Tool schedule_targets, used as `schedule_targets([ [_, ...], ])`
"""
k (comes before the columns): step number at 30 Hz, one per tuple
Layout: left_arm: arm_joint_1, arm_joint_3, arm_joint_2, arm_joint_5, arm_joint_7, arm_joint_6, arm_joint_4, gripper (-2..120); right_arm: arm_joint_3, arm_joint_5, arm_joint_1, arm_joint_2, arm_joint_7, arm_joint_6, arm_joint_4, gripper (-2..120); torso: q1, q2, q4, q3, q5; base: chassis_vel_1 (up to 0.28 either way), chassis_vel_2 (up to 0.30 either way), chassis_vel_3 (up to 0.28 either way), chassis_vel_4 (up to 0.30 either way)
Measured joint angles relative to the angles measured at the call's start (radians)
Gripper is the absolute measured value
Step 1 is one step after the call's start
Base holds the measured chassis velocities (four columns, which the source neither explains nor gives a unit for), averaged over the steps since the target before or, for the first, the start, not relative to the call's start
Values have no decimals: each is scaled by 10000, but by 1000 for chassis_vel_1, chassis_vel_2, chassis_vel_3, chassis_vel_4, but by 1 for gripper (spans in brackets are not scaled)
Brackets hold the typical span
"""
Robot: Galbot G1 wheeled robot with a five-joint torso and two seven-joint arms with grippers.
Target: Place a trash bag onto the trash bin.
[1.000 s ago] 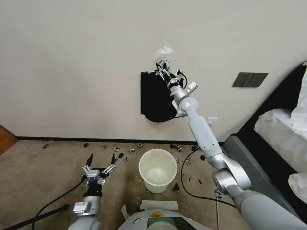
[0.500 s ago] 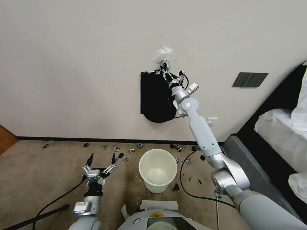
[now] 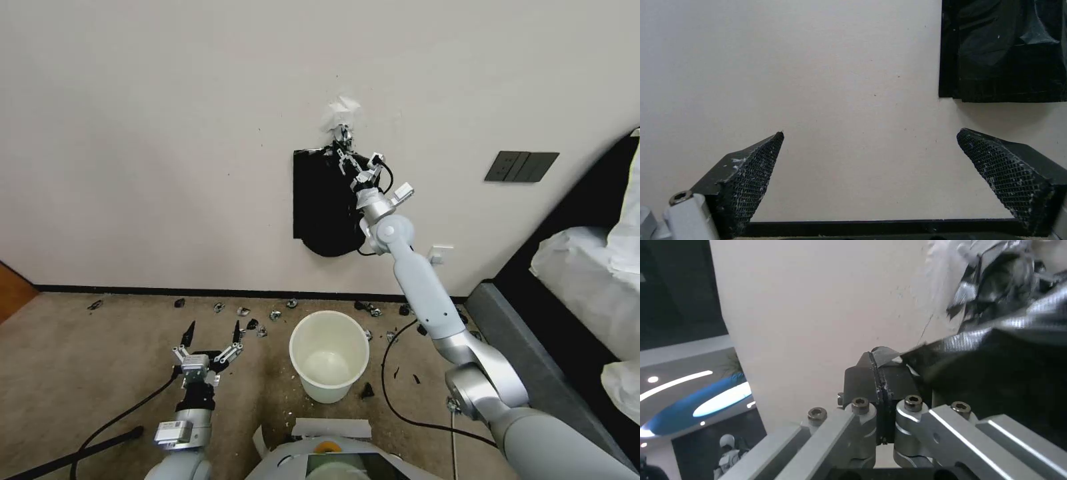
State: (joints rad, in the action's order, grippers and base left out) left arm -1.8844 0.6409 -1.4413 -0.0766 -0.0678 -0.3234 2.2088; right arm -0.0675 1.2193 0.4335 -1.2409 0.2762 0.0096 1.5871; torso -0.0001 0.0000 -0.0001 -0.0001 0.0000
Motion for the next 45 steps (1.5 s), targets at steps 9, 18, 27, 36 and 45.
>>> schedule_targets([
  [9, 120, -140, -43, 0, -9, 0, -75, 100, 325, -778, 1148, 768, 309, 352, 1139, 0, 0, 0, 0, 0, 0, 0, 0, 0, 0],
  [18, 247, -384, -67, -6, -11, 0, -115, 100, 431, -1526, 2230, 1513, 404, 495, 2500, 0, 0, 0, 2, 0, 0, 0, 0, 0, 0],
  [27, 325, -630, -88, -32, -14, -2, -114, 100, 413, -2165, 3728, 2279, 509, 558, 3894, 0, 0, 1, 1, 0, 2, 0, 0, 0, 0],
  [36, 350, -767, -35, -78, -14, -37, -55, 100, 251, -2606, 4955, 2660, 503, 577, 4541, 0, 0, 0, 2, 0, 0, 0, 0, 0, 0],
  [45, 273, -784, 51, -250, -14, -90, 54, 100, 23, -3119, 5899, 2966, 546, 592, 5118, 0, 0, 0, 1, 0, -1, 0, 0, 0, 0],
])
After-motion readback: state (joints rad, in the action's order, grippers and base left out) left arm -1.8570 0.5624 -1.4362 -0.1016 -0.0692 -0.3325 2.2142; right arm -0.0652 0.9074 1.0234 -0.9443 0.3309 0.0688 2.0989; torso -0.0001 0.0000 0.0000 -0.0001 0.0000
